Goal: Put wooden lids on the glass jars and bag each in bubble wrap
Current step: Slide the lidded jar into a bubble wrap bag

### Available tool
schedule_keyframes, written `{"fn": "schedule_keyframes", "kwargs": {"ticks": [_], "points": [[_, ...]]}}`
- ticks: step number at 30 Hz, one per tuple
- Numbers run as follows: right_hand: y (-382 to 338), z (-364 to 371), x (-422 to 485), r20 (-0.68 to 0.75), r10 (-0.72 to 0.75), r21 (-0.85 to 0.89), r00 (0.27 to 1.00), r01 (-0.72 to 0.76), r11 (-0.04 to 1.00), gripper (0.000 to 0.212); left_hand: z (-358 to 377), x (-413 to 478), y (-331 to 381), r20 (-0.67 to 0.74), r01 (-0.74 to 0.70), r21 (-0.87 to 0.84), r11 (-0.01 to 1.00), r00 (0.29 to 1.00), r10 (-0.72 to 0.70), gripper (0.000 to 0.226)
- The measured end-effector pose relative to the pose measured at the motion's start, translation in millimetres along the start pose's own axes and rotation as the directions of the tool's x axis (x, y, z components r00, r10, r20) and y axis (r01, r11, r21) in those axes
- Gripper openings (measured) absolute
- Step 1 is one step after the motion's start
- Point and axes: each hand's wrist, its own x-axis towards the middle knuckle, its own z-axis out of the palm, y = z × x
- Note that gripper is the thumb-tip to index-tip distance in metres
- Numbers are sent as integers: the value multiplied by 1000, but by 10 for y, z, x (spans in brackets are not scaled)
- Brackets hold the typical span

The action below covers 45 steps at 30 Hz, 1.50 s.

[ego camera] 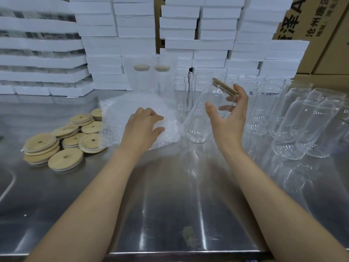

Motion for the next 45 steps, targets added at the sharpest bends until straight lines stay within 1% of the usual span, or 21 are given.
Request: {"fn": "schedule_keyframes", "kwargs": {"ticks": [3, 5, 7, 9, 11, 13, 16, 17, 18, 20, 22, 25, 28, 31, 33, 35, 37, 40, 41, 42, 45], "points": [[-18, -4, 0, -4, 1, 4, 1000, -1, 1000, 77, -74, -11, -10, -153, 35, -70, 997, 987, -46, 11], [-23, 0, 8, -11, 13, 10, 1000, -13, 1000, 76, -125, -18, -5, -174, 86, -175, 981, 978, -117, 7], [-26, 6, 12, -17, 31, 22, 999, -31, 999, 75, -154, -20, 0, -145, 123, -221, 967, 977, -157, 9], [-22, 9, 13, -21, 47, 35, 999, -46, 998, 75, -126, -28, 33, -124, 97, -226, 969, 984, -127, 3], [-21, 17, 9, -11, 60, 39, 998, -60, 997, 75, -48, -46, 134, -135, -5, -241, 971, 991, -28, 8], [-27, 27, -1, -3, 58, 31, 998, -58, 998, 74, 70, -65, 254, -117, -23, -208, 978, 993, -2, 12], [-28, 25, -13, 9, 41, -5, 999, -41, 999, 73, 198, -37, 331, -36, 120, -21, 993, 992, -121, 38], [-27, 21, -13, 11, 40, -13, 999, -40, 999, 73, 215, -28, 332, -17, 137, 35, 990, 990, -137, 43], [-26, 19, -11, 9, 46, -10, 999, -45, 999, 72, 220, -23, 329, -6, 137, 65, 988, 991, -137, 43], [-29, 13, 1, -2, 69, 9, 998, -69, 998, 71, 208, -16, 322, -15, 136, 50, 989, 991, -135, 31], [-45, 10, 14, -14, 90, 14, 996, -90, 996, 70, 162, -23, 311, -56, 166, -73, 983, 984, -170, 21], [-71, 6, 25, -35, 110, 26, 993, -109, 994, 69, 51, -43, 295, -68, 207, -320, 924, 968, -241, 25], [-94, -1, 37, -50, 149, 89, 988, -144, 985, 63, -69, -57, 310, -54, 250, -543, 802, 942, -331, 22], [-115, -9, 50, -54, 184, 204, 981, -169, 964, 56, -122, -39, 330, -7, 318, -668, 673, 901, -433, 16], [-130, -17, 60, -52, 225, 312, 973, -198, 929, 55, -138, -20, 340, 52, 351, -727, 590, 885, -462, 16], [-157, -19, 67, -28, 295, 442, 955, -253, 861, 58, -133, -14, 339, 85, 367, -738, 566, 883, -461, 20], [-183, -14, 84, 24, 372, 586, 928, -314, 747, 60, -117, -24, 345, 132, 390, -728, 564, 887, -443, 19], [-176, 14, 104, 180, 438, 755, 881, -409, 513, 49, -97, -34, 392, 197, 391, -737, 552, 905, -378, 2], [-168, 35, 93, 239, 444, 761, 863, -451, 466, 48, -100, -30, 406, 184, 374, -735, 565, 913, -365, 11], [-163, 58, 74, 286, 453, 739, 845, -495, 457, 52, -100, -18, 405, 166, 361, -737, 571, 916, -366, 18], [-139, 110, 21, 318, 467, 631, 825, -552, 545, 48, -144, 12, 383, 79, 327, -770, 548, 901, -426, 28]]}}
